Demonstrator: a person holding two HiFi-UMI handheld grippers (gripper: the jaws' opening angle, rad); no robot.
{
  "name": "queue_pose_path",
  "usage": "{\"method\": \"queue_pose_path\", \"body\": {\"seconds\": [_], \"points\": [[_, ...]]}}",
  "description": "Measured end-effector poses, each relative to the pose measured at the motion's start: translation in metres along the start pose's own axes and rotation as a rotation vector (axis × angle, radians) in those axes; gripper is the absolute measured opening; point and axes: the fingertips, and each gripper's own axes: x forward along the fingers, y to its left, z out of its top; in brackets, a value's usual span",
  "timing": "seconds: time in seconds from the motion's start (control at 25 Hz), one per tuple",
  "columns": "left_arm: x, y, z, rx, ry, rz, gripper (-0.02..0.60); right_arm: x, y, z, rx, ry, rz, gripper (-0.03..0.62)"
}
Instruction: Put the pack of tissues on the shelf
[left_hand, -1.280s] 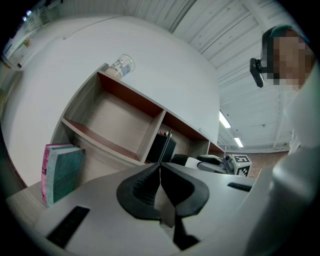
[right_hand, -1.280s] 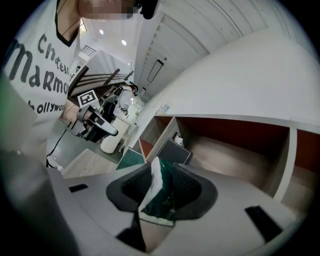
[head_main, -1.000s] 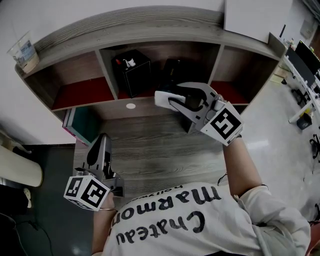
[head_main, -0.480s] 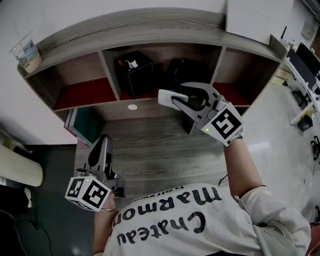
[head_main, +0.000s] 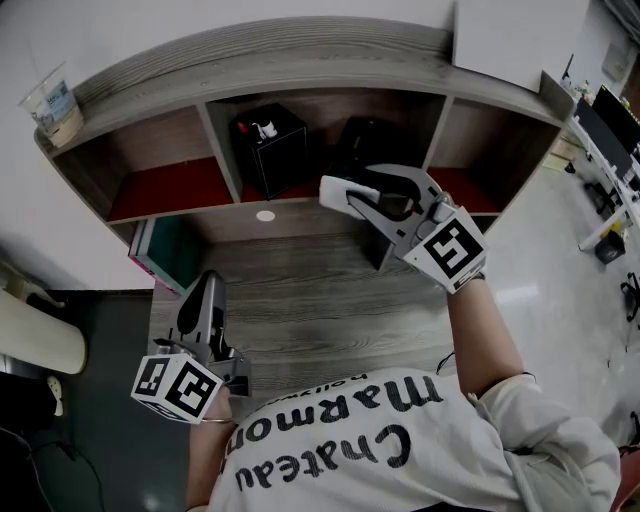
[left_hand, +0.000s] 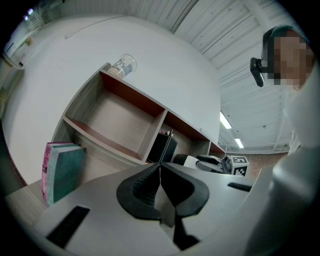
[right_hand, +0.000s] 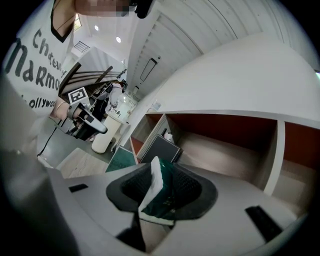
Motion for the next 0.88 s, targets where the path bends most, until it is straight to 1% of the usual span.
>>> {"method": "queue_pose_path", "body": {"seconds": [0.4, 0.88], "points": [[0.000, 0.004, 0.000, 0.000, -0.001, 0.005, 0.018, 0.002, -0.008, -0.004, 0.002, 0.013, -0.021, 0.145], [0.004, 0.005, -0.004, -0.007, 0.007, 0.005, 0.018, 0.001, -0.013, -0.007, 0.006, 0.006, -0.021, 0.146]]}}
